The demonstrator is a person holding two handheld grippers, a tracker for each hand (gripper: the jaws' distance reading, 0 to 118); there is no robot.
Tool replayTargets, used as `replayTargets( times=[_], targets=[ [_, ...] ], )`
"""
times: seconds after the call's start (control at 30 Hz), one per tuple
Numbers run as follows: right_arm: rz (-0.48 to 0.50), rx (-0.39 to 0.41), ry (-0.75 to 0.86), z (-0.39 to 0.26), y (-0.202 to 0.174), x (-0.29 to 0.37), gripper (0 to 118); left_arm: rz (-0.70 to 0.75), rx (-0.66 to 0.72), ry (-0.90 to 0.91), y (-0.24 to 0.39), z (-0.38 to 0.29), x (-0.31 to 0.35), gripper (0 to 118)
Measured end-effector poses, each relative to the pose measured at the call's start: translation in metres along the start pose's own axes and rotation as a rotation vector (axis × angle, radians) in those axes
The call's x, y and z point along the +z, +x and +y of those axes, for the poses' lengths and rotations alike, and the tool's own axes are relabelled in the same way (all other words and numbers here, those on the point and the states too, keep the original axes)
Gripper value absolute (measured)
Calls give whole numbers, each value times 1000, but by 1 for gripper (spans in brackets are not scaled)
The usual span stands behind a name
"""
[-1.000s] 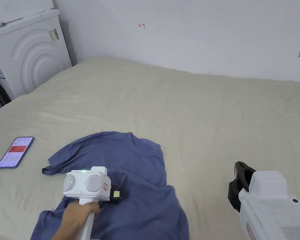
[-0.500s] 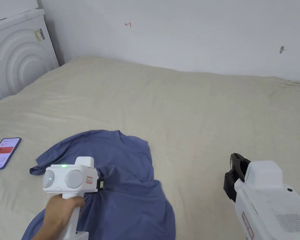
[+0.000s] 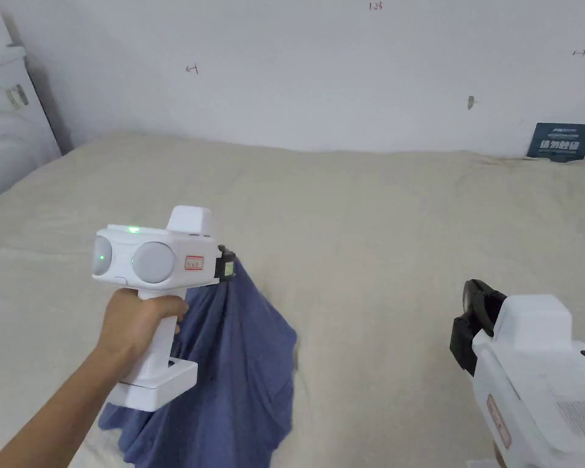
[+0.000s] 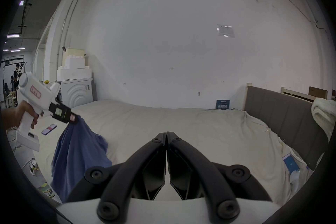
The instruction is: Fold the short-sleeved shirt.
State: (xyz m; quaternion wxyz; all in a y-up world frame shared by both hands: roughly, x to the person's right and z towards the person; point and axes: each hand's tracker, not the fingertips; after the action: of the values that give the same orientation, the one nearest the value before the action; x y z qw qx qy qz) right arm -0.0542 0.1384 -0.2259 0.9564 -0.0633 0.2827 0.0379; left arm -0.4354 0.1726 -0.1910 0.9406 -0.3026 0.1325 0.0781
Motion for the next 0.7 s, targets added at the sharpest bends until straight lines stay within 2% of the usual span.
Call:
replayTargets(
  times=[0.23,0.43,0.7],
  targets=[
    [-99,-16,28,5,45,23,1,-180,-127,79,97,39,2,0],
    [-190,-21,40,7,80,41,1,-336,-192,81,163,43,-12,0],
    [-267,-37,12,-6,113,53,1,-388,-251,-109,210,-12,-66,0]
  ],
)
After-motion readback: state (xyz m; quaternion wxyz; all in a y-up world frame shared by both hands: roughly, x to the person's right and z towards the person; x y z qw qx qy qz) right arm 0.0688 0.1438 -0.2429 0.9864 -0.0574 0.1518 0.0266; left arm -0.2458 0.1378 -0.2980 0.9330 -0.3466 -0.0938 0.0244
